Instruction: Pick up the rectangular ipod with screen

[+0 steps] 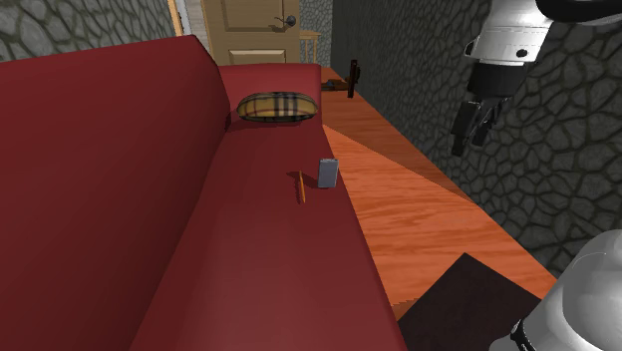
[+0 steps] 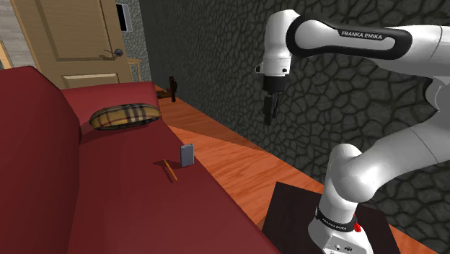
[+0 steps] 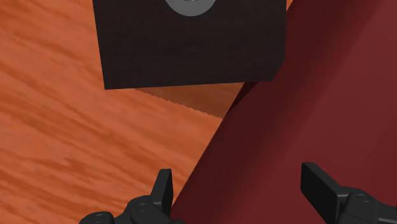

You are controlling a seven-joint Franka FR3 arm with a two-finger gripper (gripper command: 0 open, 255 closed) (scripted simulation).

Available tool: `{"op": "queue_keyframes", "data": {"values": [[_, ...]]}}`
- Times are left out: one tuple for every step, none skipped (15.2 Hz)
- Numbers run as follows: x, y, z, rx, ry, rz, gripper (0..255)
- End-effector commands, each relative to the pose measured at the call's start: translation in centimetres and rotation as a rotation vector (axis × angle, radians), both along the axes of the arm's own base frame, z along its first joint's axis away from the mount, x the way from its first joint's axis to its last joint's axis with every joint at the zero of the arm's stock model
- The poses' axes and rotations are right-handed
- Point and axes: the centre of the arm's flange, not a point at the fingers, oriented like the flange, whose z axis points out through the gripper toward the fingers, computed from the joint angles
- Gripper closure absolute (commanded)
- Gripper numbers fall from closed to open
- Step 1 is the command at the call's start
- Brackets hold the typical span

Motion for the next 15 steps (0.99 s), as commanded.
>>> {"op": "queue_keyframes", "data": {"values": [[0.0, 0.0, 0.0, 0.0, 0.0, 0.0, 0], [1.2, 0.3, -0.5, 0.001, -0.001, -0.001, 0], [2.3, 0.5, -1.0, 0.002, -0.002, -0.002, 0], [3.5, 0.8, -1.5, 0.002, -0.003, -0.002, 0], [4.7, 1.0, -2.0, 0.003, -0.005, -0.003, 0], [5.9, 1.3, -2.5, 0.004, -0.006, -0.004, 0], [7.0, 1.5, -3.0, 0.005, -0.007, -0.005, 0], [8.2, 1.8, -3.5, 0.005, -0.008, -0.006, 0], [9.4, 2.0, -4.0, 0.006, -0.009, -0.007, 0], [10.6, 2.3, -4.5, 0.007, -0.01, -0.007, 0], [11.7, 2.5, -5.0, 0.008, -0.011, -0.008, 0], [12.9, 2.8, -5.5, 0.009, -0.013, -0.009, 0], [14.1, 3.0, -6.0, 0.009, -0.014, -0.01, 0], [15.3, 3.3, -6.5, 0.01, -0.015, -0.011, 0], [16.4, 3.5, -7.0, 0.011, -0.016, -0.012, 0]]}}
